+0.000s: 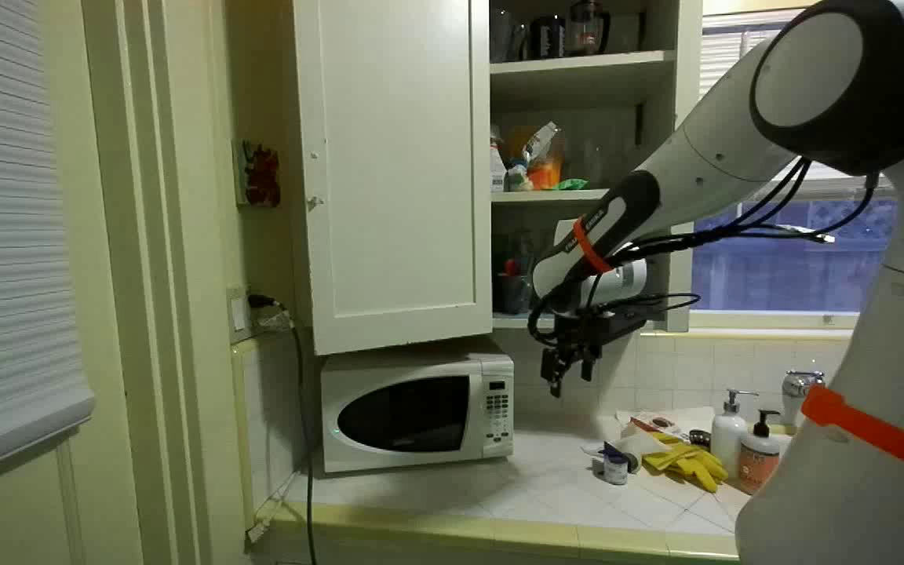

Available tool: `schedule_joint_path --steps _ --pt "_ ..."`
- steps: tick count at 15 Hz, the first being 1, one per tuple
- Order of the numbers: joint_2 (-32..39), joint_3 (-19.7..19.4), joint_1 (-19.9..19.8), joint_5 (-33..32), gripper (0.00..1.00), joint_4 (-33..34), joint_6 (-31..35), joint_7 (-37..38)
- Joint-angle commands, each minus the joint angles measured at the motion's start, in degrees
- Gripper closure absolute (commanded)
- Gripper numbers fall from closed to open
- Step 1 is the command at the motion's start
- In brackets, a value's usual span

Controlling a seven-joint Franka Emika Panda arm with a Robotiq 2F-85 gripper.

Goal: Put the black and white object on the second shelf of the open cabinet on the right.

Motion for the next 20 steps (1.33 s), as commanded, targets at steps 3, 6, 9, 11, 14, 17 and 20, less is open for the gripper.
schedule_joint_path --steps 3,6,9,11,14,17,20 --pt "2.36 -0.34 -0.81 -1.1 0.0 0.3 0.91 -2.65" --pt "6.69 -0.34 -2.72 -5.15 0.0 1.49 0.61 -0.74" --pt "5.5 -0.25 -2.75 -3.63 0.0 0.55 -0.15 -0.47" --pt "7.08 -0.34 -3.14 -3.94 0.0 1.44 -0.16 -0.1" --pt "10.4 -0.1 -4.91 -15.64 0.0 0.73 6.56 6.83" --pt "16.69 -0.94 -6.46 -29.75 0.0 1.56 12.85 18.95" --pt "21.12 -3.74 -6.13 -41.33 0.0 2.4 15.81 32.36"
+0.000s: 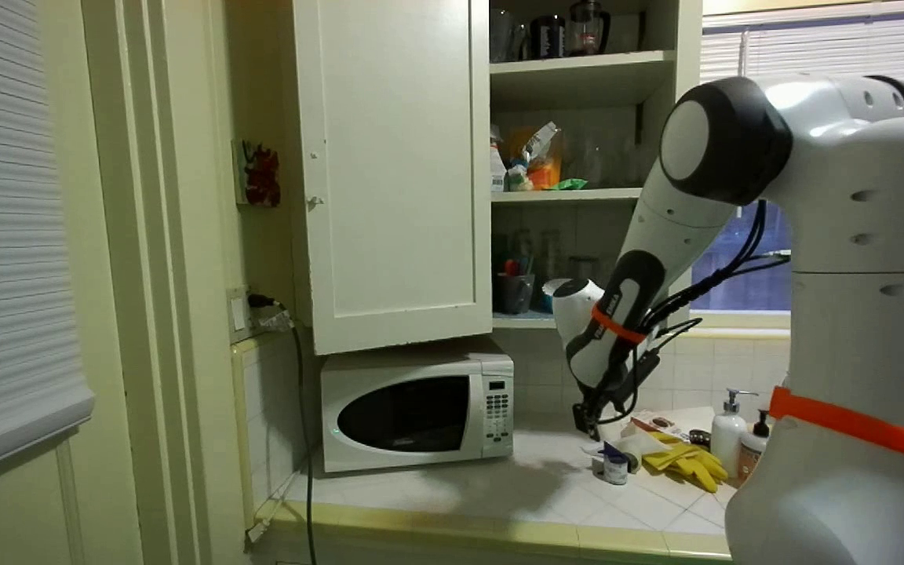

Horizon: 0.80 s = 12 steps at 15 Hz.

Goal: Put the black and white object on the second shelf of the open cabinet on the right.

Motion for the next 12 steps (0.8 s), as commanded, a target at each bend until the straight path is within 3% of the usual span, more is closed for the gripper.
schedule_joint_path --steps 1,3,4,12 --pt "6.26 -3.09 0.44 -12.65 0.0 2.58 3.1 15.46" --pt "8.61 -4.12 1.83 -19.0 0.0 3.19 0.49 24.02" --pt "5.87 -3.1 0.47 -13.77 0.0 1.89 1.54 16.59" --pt "12.37 -4.0 2.42 -21.94 0.0 5.63 1.27 33.28"
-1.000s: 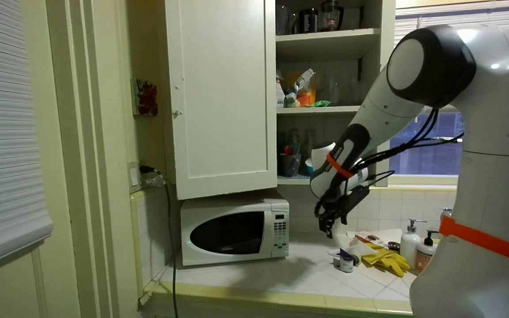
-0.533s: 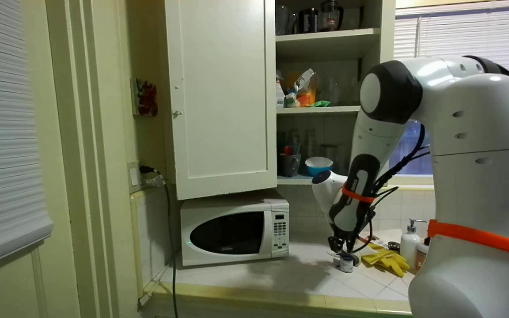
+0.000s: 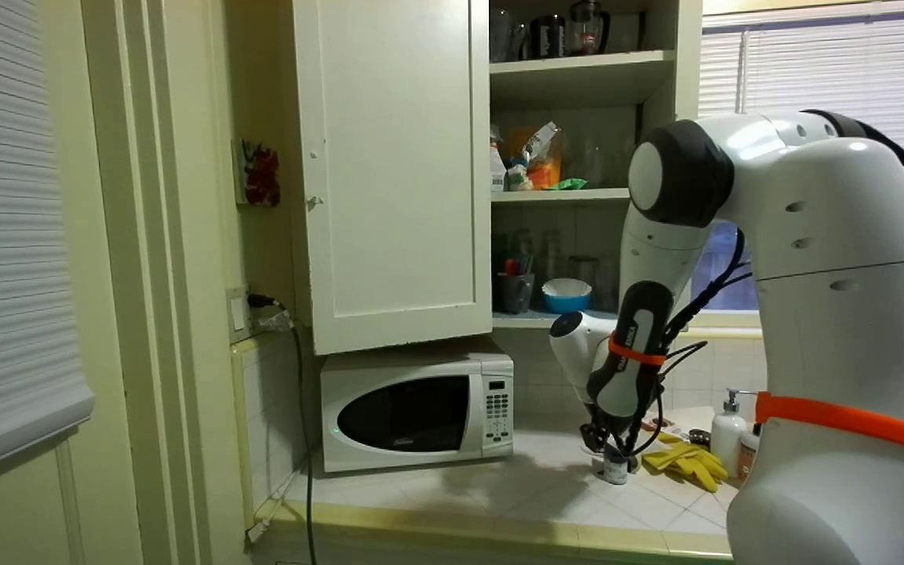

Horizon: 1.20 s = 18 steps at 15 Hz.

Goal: Put the black and white object on the second shelf of the open cabinet on the right.

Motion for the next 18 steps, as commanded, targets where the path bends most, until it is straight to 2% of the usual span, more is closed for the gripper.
schedule_joint_path --steps 1,6,11,18 --pt "4.55 -0.07 1.37 -2.45 0.0 2.41 -0.58 6.04" --pt "9.33 0.45 2.01 -0.16 0.0 4.35 -1.03 6.62" --pt "13.74 0.95 0.0 5.73 0.09 6.48 1.43 3.04" --pt "14.07 -0.1 -0.68 12.33 0.0 8.94 7.64 -4.4"
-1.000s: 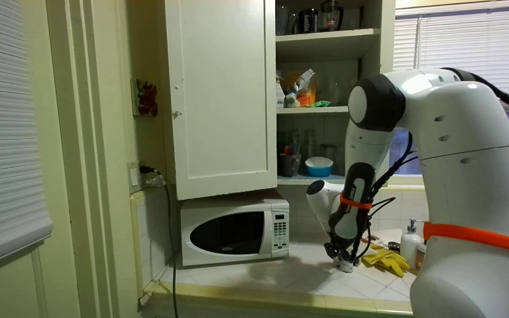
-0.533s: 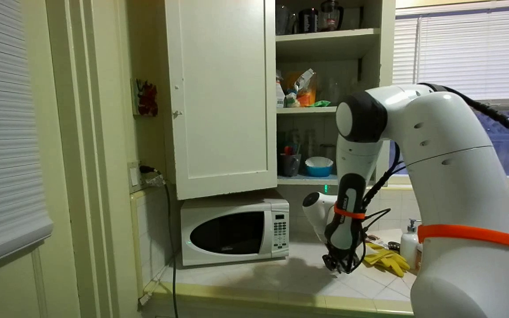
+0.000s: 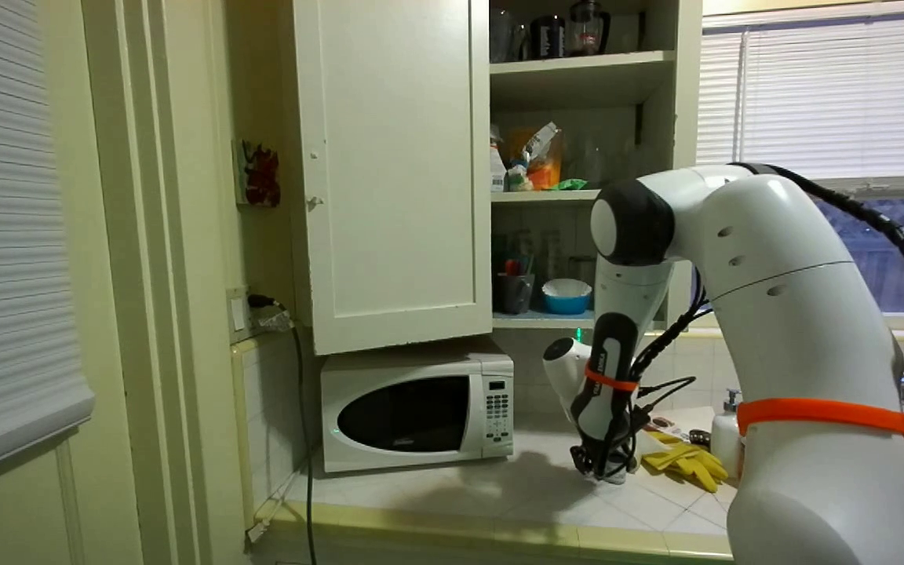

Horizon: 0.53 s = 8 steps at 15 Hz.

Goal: Put the black and white object on the second shelf of the open cabinet on the right.

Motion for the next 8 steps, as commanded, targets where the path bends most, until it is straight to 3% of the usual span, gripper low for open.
schedule_joint_path --steps 1,8 --pt "0.2 0.22 -1.13 4.32 0.0 0.25 5.98 -6.94" --pt "-2.0 -1.04 1.31 10.94 0.0 -4.67 12.74 -14.6"
